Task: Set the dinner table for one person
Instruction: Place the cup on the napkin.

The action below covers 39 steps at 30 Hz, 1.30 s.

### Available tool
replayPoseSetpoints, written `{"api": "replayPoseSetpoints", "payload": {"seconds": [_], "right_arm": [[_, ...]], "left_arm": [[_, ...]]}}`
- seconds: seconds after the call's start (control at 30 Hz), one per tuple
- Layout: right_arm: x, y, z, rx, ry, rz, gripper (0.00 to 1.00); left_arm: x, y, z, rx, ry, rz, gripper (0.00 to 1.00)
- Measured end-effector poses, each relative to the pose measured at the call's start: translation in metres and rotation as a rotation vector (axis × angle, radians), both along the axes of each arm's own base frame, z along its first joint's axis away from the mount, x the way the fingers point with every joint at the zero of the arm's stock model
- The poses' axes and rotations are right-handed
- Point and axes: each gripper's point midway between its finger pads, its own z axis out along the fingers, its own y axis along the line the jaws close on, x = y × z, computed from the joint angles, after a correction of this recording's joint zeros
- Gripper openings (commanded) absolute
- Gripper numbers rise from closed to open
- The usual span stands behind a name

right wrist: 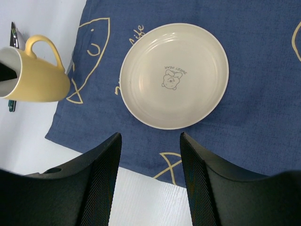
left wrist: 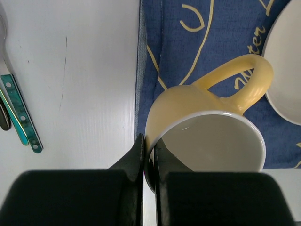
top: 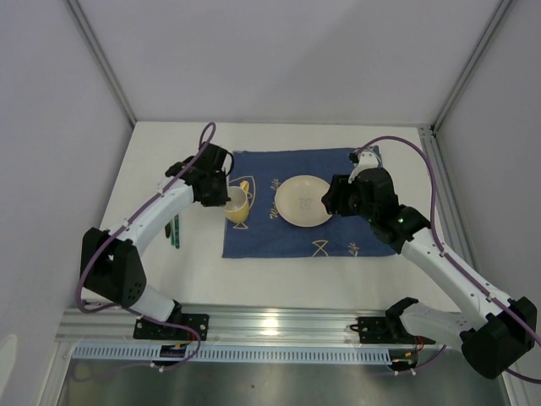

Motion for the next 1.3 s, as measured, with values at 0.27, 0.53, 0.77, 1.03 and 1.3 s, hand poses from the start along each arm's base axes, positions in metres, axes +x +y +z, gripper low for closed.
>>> {"api": "replayPoseSetpoints", "payload": {"seconds": [0.27,0.53,0.77,1.03,1.3], "right_arm": [[-0.001,0.001,0.000,0.000,0.000,0.004,0.56],[-0.001,0.002,0.000,0.000,0.001,0.006,0.56],[-0.003,0.001,-0.007,-0.006,0.015,0.010,0.56],[-0.005,0.003,-0.007,-0.003,0.018,0.019,0.55],[-0.005,0.004,-0.007,-0.001,0.019,0.024,0.55]], "left_arm": [[-0.014,-0.013,-0.006,-0.008,0.004,-0.028,0.01],[-0.027,-0.040,-0.014,-0.040,0.014,-0.039,0.01],[-0.044,-0.049,-0.031,-0.023,0.046,0.014,0.01],[-0.049,-0.059,-0.045,0.035,0.054,0.013,0.01],[-0.036,-0.056,-0.044,0.068,0.033,0.075,0.01]]}}
